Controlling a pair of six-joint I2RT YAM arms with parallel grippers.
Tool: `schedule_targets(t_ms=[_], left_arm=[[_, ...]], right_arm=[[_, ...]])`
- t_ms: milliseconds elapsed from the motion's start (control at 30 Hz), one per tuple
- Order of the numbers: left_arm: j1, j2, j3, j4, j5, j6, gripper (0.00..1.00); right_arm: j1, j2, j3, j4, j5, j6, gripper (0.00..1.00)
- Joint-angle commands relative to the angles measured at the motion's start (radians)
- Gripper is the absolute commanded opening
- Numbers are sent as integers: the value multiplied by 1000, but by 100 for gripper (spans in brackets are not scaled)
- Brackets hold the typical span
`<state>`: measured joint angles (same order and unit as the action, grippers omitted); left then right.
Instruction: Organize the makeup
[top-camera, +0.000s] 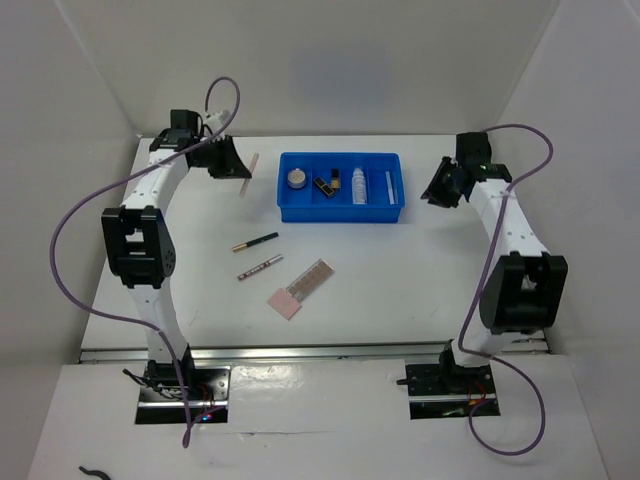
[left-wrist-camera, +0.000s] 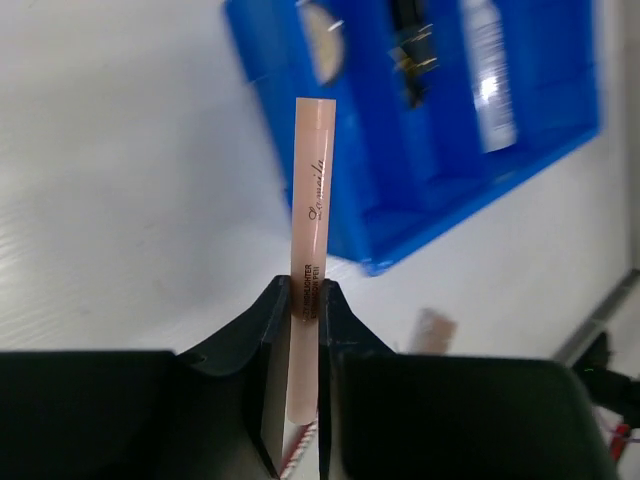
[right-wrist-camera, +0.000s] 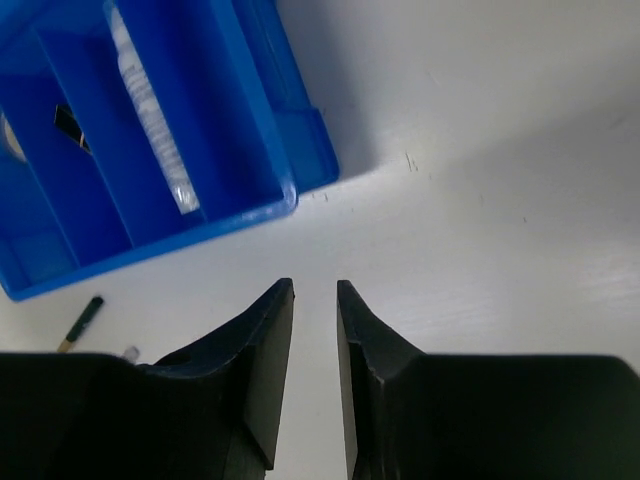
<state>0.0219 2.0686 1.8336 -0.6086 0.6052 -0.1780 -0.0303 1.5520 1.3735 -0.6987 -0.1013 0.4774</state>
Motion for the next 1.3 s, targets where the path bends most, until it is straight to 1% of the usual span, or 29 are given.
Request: schedule_targets(t_ms=[0, 33, 100, 133, 167, 267, 400, 433, 467, 567, 633, 733, 800, 833, 900, 933, 1033, 1100, 1200, 1233, 1267], left_arm=[[-49, -70, 36, 89, 208, -141, 0], [-63, -70, 55, 102, 208, -153, 0], [-100, -79, 64, 145, 218, -202, 0], [-111, -79, 73, 161, 219, -221, 0], [-120, -79, 73, 179, 237, -256, 0], [-143, -79, 64, 259, 255, -322, 0], [-175, -79, 73, 299, 255, -351, 0], [-187, -79, 73, 299, 255, -351, 0], [-188, -79, 82, 312, 255, -360, 0], [-214, -61, 131, 313, 246, -371, 0], [-243, -24, 160, 302, 232, -380, 0], [-267, 5, 191, 302, 223, -393, 0], [-293, 36, 223, 302, 199, -393, 0], [-293, 47, 233, 302, 189, -393, 0], [-329, 83, 252, 316, 173, -405, 0], [-338, 97, 265, 316, 157, -416, 0], [-361, 155, 303, 325, 108, -455, 0], [-382, 180, 303, 374, 85, -492, 0], [-392, 211, 271, 424, 36, -578, 0], [-392, 211, 245, 425, -20, -597, 0], [-392, 211, 230, 453, -42, -627, 0]], right_arm=[[0, 136, 108, 85, -1, 41, 32], [-9, 170, 131, 112, 8, 56, 32], [-25, 250, 192, 113, -12, 66, 30], [-37, 337, 266, 113, -24, 81, 30], [-37, 380, 303, 113, -61, 93, 29], [-48, 517, 418, 139, -101, 116, 29], [-48, 684, 590, 105, -167, 144, 30], [-48, 747, 623, 90, -167, 158, 30], [-48, 769, 671, 90, -208, 158, 30], [-7, 841, 745, 90, -273, 132, 30], [41, 862, 769, 79, -273, 113, 30], [101, 853, 740, 96, -287, 99, 30], [125, 826, 678, 129, -287, 99, 30], [145, 817, 659, 130, -278, 99, 30], [154, 784, 610, 130, -247, 99, 30], [155, 774, 596, 130, -209, 99, 30], [145, 721, 556, 117, -158, 99, 33], [115, 669, 520, 105, -158, 84, 35], [105, 594, 458, 96, -95, 72, 36], [96, 527, 391, 105, -83, 72, 36], [96, 489, 351, 117, -74, 72, 36]])
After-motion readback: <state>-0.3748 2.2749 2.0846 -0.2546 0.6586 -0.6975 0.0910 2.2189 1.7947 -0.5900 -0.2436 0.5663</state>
